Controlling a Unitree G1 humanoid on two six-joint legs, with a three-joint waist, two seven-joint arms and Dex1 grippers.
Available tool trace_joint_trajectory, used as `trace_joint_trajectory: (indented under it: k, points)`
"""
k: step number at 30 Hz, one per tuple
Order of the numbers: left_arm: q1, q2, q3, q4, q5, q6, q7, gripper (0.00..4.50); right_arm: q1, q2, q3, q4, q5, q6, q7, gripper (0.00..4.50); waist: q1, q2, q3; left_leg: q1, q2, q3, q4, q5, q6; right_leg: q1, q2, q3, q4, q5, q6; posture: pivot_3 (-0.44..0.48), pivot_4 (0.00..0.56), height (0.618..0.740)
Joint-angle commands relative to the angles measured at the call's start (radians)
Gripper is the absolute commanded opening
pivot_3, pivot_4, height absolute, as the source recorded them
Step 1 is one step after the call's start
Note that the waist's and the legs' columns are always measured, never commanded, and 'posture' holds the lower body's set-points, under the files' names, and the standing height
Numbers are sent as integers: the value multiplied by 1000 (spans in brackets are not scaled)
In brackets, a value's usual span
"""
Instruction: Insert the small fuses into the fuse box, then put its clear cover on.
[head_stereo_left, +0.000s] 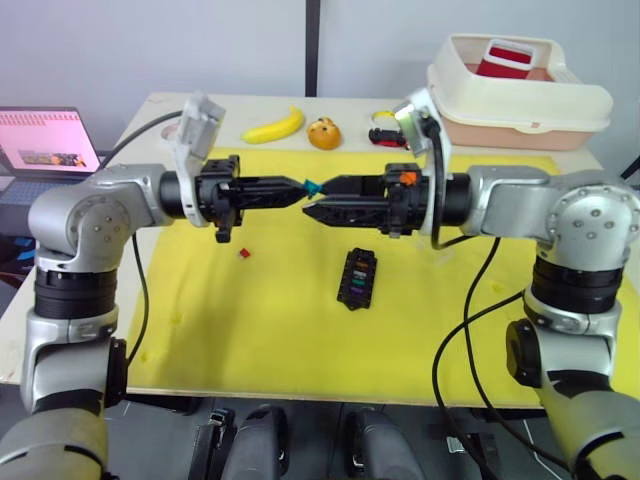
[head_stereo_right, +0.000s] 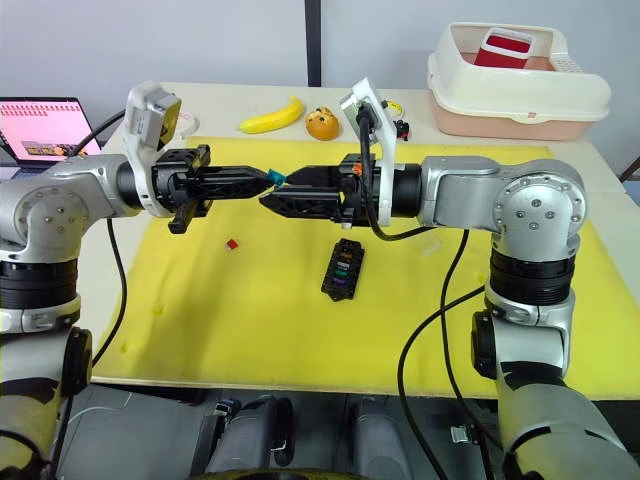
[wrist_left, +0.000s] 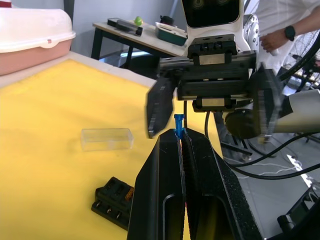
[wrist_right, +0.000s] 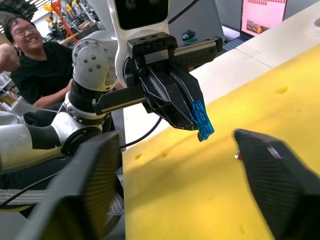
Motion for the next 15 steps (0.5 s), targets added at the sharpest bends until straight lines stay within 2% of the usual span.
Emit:
trace_joint_trajectory:
  k: [1, 15]
  points:
    - [-16, 0, 12, -22, -16, -11, -1, 0, -18, -14, -23, -18, 23, -14, 0, 1774, 0, 0, 0, 0, 0, 0, 0, 0, 0, 0, 0, 0, 0, 0, 0, 0, 150, 740]
    - [12, 6, 6, -58, -41, 4, -3, 0, -10, -9, -18, -36, 36, -26, -18, 1774, 0, 0, 0, 0, 0, 0, 0, 0, 0, 0, 0, 0, 0, 0, 0, 0, 150, 740]
